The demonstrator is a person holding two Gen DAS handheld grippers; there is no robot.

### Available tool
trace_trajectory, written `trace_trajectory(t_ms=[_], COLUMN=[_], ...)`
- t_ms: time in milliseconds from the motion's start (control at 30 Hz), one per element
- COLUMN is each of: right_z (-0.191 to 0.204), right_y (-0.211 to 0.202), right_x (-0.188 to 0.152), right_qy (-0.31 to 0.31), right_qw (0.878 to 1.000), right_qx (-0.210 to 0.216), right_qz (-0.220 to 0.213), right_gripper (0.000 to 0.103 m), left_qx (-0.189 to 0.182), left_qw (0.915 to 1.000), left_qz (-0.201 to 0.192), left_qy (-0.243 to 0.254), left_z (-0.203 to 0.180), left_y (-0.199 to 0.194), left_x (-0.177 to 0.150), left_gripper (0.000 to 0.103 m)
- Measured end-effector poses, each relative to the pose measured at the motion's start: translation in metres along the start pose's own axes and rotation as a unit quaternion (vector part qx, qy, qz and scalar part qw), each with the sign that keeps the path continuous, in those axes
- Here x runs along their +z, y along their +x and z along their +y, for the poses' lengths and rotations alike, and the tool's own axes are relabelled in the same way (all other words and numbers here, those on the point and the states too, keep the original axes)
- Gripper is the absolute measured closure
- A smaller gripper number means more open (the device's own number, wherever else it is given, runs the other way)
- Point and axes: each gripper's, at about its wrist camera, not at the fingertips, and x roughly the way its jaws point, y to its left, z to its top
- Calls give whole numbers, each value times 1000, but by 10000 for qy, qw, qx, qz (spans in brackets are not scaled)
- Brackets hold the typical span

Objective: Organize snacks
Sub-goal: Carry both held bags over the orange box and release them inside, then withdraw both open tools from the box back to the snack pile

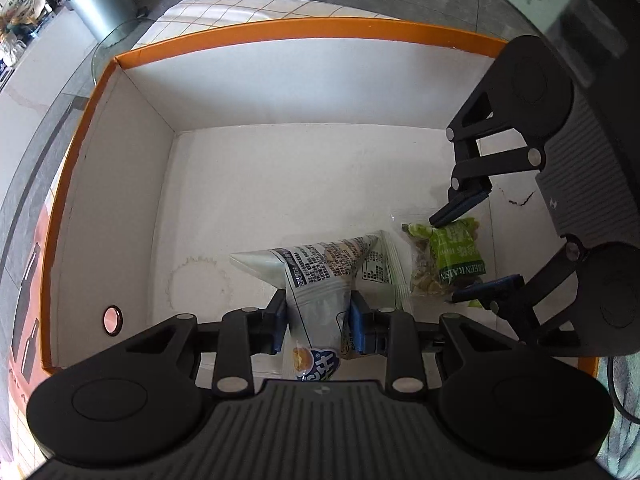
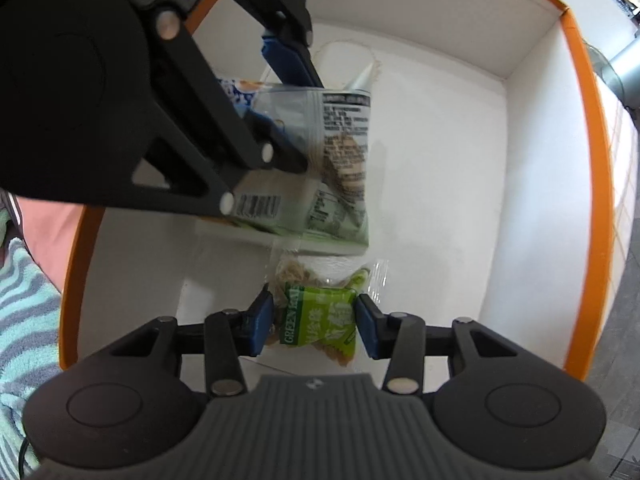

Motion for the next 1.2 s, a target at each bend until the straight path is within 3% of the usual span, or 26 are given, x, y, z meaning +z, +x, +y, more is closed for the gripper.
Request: trace_trajectory(t_ms=[133, 200, 267, 300, 467, 767, 933, 1200], right_z=[3, 4, 3, 4, 9, 29, 44, 92], right_y=[-4, -7, -10, -14, -39, -60, -80, -110], right_x=[1, 8, 9, 11, 6, -4, -12, 1], right_qy=[13, 32, 64, 77, 116, 169, 162, -73], right_qw=[10000, 10000, 9999, 9999, 9996, 9981, 9948, 9879], right_qx=[-2, -16, -40, -46, -150, -460, -738, -820], right_qz=[-32, -39, -97, -133, -198, -365, -680, -1316], right_gripper=[58, 57, 49, 48, 40, 39, 39, 39], left_qx=[63, 101, 96, 97, 125, 394, 662, 1016], left_qw=[9999, 9999, 9998, 9997, 9991, 9970, 9945, 9886], left_qz=[30, 2, -56, -97, -251, -570, -698, -858], left_qy=[-94, -135, -180, -203, -316, -352, -408, -711], left_z=[4, 4, 5, 6, 5, -4, -7, -6], left_y=[5, 2, -4, -7, -28, -85, -119, -155], left_x=[3, 3, 2, 1, -3, -24, -49, -105], left_gripper=[64, 52, 41, 39, 39, 39, 39, 38])
